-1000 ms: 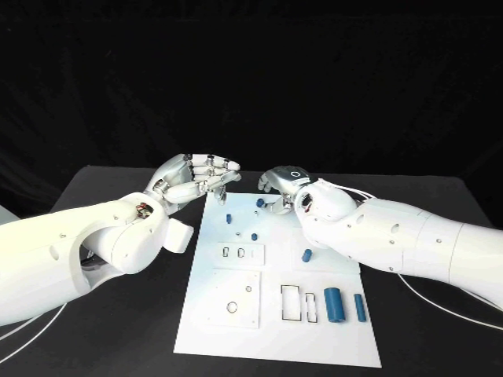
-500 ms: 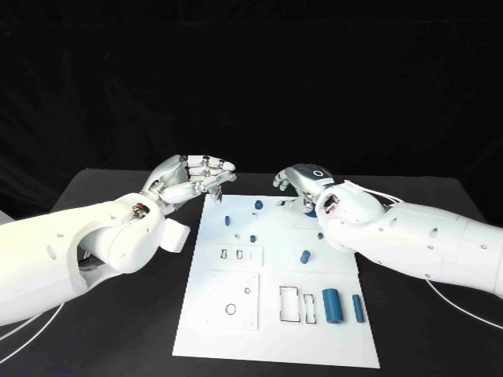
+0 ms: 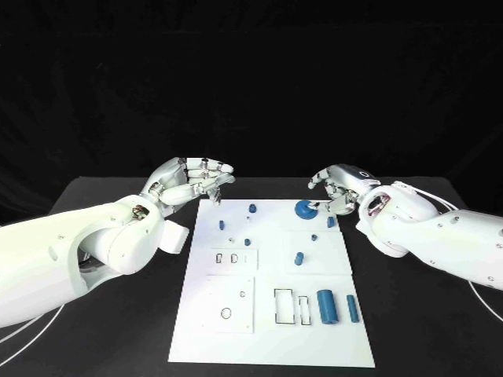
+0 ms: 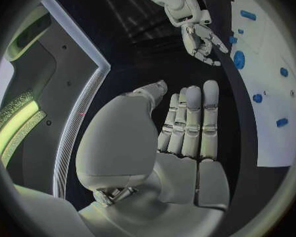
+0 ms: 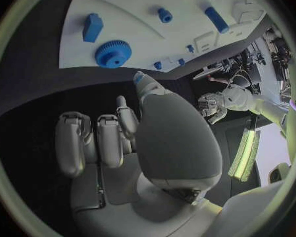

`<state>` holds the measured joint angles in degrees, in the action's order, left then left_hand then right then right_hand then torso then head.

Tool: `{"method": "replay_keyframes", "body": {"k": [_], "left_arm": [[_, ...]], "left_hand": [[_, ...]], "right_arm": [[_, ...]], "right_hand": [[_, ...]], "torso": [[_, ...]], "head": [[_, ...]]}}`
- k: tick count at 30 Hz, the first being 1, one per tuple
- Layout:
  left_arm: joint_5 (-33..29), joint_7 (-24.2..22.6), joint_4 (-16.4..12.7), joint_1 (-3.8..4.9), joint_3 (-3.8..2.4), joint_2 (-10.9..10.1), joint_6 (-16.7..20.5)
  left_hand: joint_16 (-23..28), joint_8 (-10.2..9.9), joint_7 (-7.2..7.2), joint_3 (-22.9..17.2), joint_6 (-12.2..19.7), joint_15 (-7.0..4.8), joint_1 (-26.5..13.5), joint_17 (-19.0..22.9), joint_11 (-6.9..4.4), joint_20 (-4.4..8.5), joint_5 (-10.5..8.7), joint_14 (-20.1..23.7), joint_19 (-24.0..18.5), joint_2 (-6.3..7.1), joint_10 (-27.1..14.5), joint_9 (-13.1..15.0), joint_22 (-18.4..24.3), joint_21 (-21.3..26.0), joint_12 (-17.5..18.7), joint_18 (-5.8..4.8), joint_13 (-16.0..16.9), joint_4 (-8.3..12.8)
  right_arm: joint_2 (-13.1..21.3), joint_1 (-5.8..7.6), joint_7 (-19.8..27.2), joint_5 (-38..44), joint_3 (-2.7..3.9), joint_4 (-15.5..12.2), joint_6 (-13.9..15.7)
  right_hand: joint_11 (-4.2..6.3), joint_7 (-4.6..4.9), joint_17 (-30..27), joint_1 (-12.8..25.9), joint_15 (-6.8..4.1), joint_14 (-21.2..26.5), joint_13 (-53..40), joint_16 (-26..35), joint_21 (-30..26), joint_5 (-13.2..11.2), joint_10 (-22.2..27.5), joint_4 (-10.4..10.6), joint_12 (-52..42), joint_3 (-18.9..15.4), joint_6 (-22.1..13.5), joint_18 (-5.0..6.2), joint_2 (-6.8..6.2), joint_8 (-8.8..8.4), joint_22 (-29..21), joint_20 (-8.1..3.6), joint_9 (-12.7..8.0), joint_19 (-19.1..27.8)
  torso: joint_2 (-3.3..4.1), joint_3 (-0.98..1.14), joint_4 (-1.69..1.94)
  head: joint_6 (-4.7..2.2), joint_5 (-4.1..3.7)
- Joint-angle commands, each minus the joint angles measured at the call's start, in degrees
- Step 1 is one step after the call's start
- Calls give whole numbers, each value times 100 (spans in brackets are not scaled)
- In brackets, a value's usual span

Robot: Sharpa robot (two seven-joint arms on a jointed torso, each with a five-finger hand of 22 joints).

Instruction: Assemble the parts on the task board

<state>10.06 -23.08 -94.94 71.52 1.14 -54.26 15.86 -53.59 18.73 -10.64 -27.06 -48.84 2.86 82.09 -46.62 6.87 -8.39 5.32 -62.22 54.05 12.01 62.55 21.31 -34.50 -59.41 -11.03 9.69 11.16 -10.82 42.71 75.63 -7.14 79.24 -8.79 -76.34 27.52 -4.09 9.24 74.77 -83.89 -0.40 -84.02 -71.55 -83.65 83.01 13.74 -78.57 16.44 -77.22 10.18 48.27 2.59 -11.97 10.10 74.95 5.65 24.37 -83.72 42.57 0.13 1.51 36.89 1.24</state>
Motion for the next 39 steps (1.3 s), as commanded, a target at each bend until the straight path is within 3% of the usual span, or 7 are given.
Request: {"method": "replay_keyframes", "body": {"k": [1,5,14,19,29,39], "left_arm": [[-37,-29,6,8,-2,23,-165],[-37,-28,21,7,-1,34,-171],[-37,-15,33,5,1,40,-165],[-37,-10,34,5,1,37,-162],[-36,0,34,4,1,50,-173],[-36,5,35,4,1,54,-179]], "left_hand": [[24,-35,10,-28,38,1,3,6,-1,-4,-20,39,-33,-57,-36,7,-9,-6,-35,56,7,-3],[24,-35,10,-29,38,1,4,6,-1,-4,-20,39,-31,-58,-36,7,-13,-8,-36,56,7,-2],[33,-33,11,-47,36,0,20,9,-3,-4,-15,41,-22,-69,-39,13,-39,-27,-42,53,13,9],[37,-32,11,-55,36,-1,27,10,-3,-4,-13,41,-21,-73,-41,15,-44,-32,-44,53,15,14],[41,-32,10,-64,36,-2,35,11,-3,-4,-12,41,-20,-76,-44,18,-51,-40,-47,53,17,22],[45,-33,7,-71,40,-2,40,13,-1,-4,-11,42,-21,-77,-50,20,-56,-45,-48,52,19,28]], "right_arm": [[0,3,188,-405,4,88,-679],[-53,5,141,-491,5,248,-858],[-257,5,52,-666,5,538,-1087],[-369,1,16,-712,4,642,-1105],[-526,-2,-133,-715,3,695,-1097],[-663,-15,-298,-580,-7,804,-1197]], "right_hand": [[-31,10,323,58,40,-367,-352,-101,121,-59,-140,5,-253,-86,-48,-84,33,27,872,32,9,-216],[-51,29,762,56,63,-454,-653,-321,103,-80,-302,4,-464,-176,-90,-77,75,43,859,55,15,-205],[-56,33,878,57,70,-475,-691,-375,155,-85,-317,6,-489,-193,-95,-92,95,52,917,62,18,-243],[-60,37,916,62,75,-481,-727,-394,174,-83,-334,8,-512,-196,-95,-98,128,59,940,67,19,-257],[-64,40,964,63,81,-489,-776,-418,213,-56,-358,6,-543,-174,-88,-109,189,72,984,74,22,-284],[-65,40,972,56,83,-489,-777,-424,225,-47,-353,0,-542,-156,-79,-113,214,80,998,77,24,-293]], "torso": [[6,-7,12],[7,-21,6],[13,-22,20],[3,-18,-1],[5,-15,-2],[9,-9,3]], "head": [[3,-23],[16,-10],[52,-8],[70,5],[53,5],[98,6]]}}
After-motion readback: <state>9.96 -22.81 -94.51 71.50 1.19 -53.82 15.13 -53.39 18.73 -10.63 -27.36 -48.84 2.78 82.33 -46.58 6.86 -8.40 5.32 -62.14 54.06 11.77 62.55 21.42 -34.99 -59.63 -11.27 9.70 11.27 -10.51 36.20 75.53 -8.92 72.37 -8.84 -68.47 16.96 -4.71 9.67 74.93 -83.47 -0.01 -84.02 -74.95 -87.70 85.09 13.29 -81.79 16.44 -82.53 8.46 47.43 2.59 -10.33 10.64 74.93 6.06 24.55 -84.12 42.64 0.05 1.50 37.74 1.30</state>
